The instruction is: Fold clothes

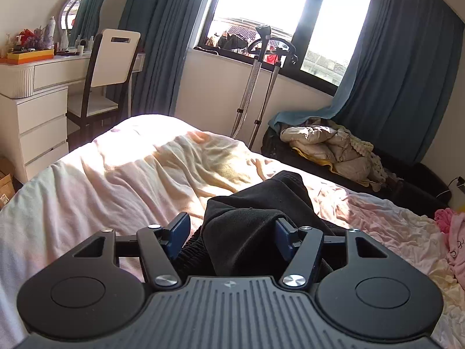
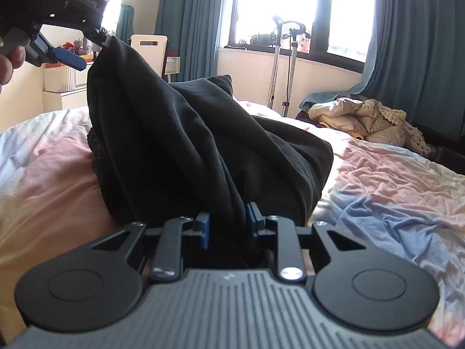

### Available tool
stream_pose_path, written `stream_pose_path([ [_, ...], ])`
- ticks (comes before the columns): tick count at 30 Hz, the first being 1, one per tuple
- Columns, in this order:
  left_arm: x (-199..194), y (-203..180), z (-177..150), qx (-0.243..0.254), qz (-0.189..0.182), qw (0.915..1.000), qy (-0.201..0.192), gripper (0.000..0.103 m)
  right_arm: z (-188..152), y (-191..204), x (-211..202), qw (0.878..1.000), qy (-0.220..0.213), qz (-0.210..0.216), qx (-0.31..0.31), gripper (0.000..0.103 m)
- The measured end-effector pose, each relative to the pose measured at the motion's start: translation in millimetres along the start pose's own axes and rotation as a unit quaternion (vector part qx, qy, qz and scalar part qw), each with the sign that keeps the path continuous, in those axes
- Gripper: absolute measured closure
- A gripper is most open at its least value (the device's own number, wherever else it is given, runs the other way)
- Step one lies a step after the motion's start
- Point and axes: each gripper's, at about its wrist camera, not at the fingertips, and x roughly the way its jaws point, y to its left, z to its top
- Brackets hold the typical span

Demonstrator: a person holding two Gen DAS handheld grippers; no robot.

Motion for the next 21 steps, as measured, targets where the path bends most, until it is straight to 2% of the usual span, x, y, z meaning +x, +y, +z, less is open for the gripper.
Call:
stream_pose_path([
  [2,5.1,-15.6,6.2,-0.016,0.005,0.9999,0.001,0.038,0.7,-1.3,-0.6,1.0,0.001,0.003,0.006,0.075],
  [5,7.1,-36.8,8.6,-0.017,0.037,0.9992,-0.004,0.038,1.7,-5.1,-1.0,1.0,0.002,0.011,0.017,0.075],
  [9,-3.1,-35.5,-3.7,-0.045,0.057,0.9972,-0.02,0.037,1.8,-10.9,-0.3,0.999,0.003,0.027,0.029,0.075],
  [13,-1.4,-5.3,-20.5,-0.067,0.081,0.9942,-0.022,0.029,1.0,-12.1,2.2,0.999,0.007,0.041,0.028,0.073],
  [15,9.4,17.7,-28.6,-0.082,0.101,0.9914,-0.013,0.029,0.7,-9.5,1.9,0.999,0.007,0.04,0.016,0.072],
  [18,35.6,56.5,-42.2,-0.102,0.144,0.9841,0.023,0.027,0.1,-7.1,1.2,0.999,0.005,0.041,0.005,0.07],
  [21,64.9,82.4,-53.4,-0.093,0.151,0.9824,0.061,0.021,0.6,-8.1,0.9,0.999,0.003,0.051,0.005,0.07],
])
